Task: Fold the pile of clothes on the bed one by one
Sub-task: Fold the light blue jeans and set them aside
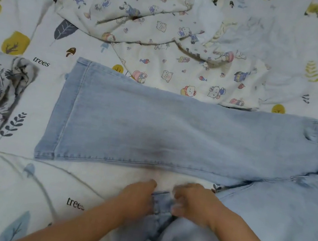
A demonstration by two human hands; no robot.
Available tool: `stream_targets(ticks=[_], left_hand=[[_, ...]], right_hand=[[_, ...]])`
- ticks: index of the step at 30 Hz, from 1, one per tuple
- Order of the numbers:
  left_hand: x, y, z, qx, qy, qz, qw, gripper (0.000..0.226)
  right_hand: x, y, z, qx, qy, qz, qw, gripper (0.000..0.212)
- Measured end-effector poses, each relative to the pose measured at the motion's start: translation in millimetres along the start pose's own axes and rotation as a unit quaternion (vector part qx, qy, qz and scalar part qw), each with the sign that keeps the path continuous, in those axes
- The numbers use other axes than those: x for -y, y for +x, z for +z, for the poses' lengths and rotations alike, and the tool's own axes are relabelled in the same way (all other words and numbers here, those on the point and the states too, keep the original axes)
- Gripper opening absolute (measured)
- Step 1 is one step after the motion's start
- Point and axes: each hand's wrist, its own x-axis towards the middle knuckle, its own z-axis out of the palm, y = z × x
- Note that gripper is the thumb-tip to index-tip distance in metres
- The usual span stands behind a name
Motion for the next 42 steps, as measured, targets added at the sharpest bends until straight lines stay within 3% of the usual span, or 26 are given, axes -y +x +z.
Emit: stream_targets(ticks=[2,3,4,8,12,15,19,23,25,27,29,31,35,36,39,42], left_hand=[[2.1,-11.9,-1.8,-0.052,-0.024,-0.01,0.998,0.017],[5.4,-21.4,-5.5,-0.083,-0.047,-0.013,0.995,0.006],[12.3,-31.4,-8.8,-0.121,-0.071,-0.021,0.99,0.013],[63.8,-89.1,-28.3,-0.287,-0.163,-0.115,0.937,0.027],[136.3,-140.8,-31.9,-0.433,-0.237,-0.246,0.834,0.024],[154.8,-145.5,-21.9,-0.459,-0.243,-0.268,0.811,0.023],[146.6,-127.5,-16.8,-0.412,-0.4,-0.249,0.78,0.028],[148.4,-123.9,-20.3,-0.237,-0.541,-0.208,0.78,0.027],[151.9,-127.0,-20.7,-0.207,-0.524,-0.178,0.807,0.02],[150.7,-128.3,-21.6,-0.275,-0.466,-0.16,0.826,0.011],[147.8,-128.0,-18.5,-0.368,-0.421,-0.157,0.814,0.008],[143.3,-128.1,-10.6,-0.383,-0.393,-0.165,0.819,0.008],[144.8,-140.4,1.2,-0.18,-0.46,-0.138,0.858,0.036],[147.4,-144.3,2.5,-0.16,-0.46,-0.126,0.865,0.043],[143.9,-153.0,1.5,-0.238,-0.363,-0.096,0.896,0.038],[130.2,-156.8,-9.5,-0.331,-0.28,-0.033,0.901,0.035]], right_hand=[[-5.5,-14.0,5.8,0.066,-0.075,-0.007,0.995,0.045],[-9.1,-20.1,9.2,0.073,-0.093,-0.014,0.993,0.036],[-11.3,-25.6,10.7,0.069,-0.093,-0.017,0.993,0.018],[-20.4,-41.0,9.1,-0.078,-0.052,-0.02,0.995,0.037],[-29.7,-42.9,-4.3,-0.227,0.072,0.036,0.971,0.036],[-26.3,-30.2,-11.4,-0.281,0.077,0.041,0.956,0.032],[-22.8,-6.1,-12.4,-0.256,0.001,0.079,0.964,0.017],[-28.0,9.7,-11.5,-0.356,0.012,0.124,0.926,0.02],[-29.2,17.5,-9.8,-0.397,0.027,0.144,0.906,0.021],[-30.0,23.8,-7.5,-0.388,0.014,0.177,0.905,0.02],[-25.5,29.2,-2.7,-0.339,-0.022,0.204,0.918,0.021],[-17.0,32.5,3.4,-0.311,-0.045,0.193,0.929,0.026],[8.1,39.5,12.7,-0.304,-0.088,0.098,0.944,0.039],[15.5,43.1,14.4,-0.292,-0.094,0.076,0.949,0.042],[41.0,57.7,15.2,-0.262,-0.083,0.022,0.961,0.051],[73.7,74.1,7.5,-0.253,-0.059,-0.031,0.965,0.058]])
